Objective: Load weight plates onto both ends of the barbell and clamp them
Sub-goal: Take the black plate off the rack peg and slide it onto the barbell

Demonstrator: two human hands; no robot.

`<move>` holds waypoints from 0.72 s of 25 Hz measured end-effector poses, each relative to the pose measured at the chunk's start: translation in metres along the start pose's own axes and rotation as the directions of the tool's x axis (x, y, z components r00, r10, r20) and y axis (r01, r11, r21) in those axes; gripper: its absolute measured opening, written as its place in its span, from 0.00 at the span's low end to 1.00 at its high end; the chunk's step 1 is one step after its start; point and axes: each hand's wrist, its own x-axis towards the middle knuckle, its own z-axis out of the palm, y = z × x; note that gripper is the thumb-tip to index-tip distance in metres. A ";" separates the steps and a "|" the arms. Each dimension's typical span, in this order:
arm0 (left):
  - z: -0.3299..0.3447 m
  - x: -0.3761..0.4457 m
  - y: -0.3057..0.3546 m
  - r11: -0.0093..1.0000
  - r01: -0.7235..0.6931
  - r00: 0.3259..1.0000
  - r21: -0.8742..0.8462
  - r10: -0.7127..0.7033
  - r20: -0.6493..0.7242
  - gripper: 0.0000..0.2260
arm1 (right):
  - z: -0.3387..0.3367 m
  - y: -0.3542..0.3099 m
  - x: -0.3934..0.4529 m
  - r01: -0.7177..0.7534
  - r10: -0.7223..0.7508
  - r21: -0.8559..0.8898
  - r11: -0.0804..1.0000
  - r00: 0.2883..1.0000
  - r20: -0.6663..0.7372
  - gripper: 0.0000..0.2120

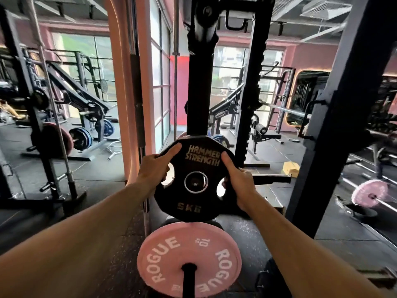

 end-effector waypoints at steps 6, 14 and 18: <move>0.015 -0.122 0.041 0.990 -0.138 0.987 -0.026 0.136 -0.084 0.33 | -0.052 -0.029 -0.115 0.165 -0.164 0.019 0.986 0.984 -0.069 0.36; 0.154 -0.240 0.103 0.964 -0.231 0.954 -0.130 0.251 0.167 0.34 | -0.225 -0.092 -0.233 0.241 -0.252 -0.078 0.967 0.888 -0.384 0.32; 0.246 -0.282 0.127 0.964 -0.224 0.917 -0.139 0.257 0.305 0.34 | -0.316 -0.106 -0.276 0.248 -0.271 -0.118 0.962 0.784 -0.559 0.35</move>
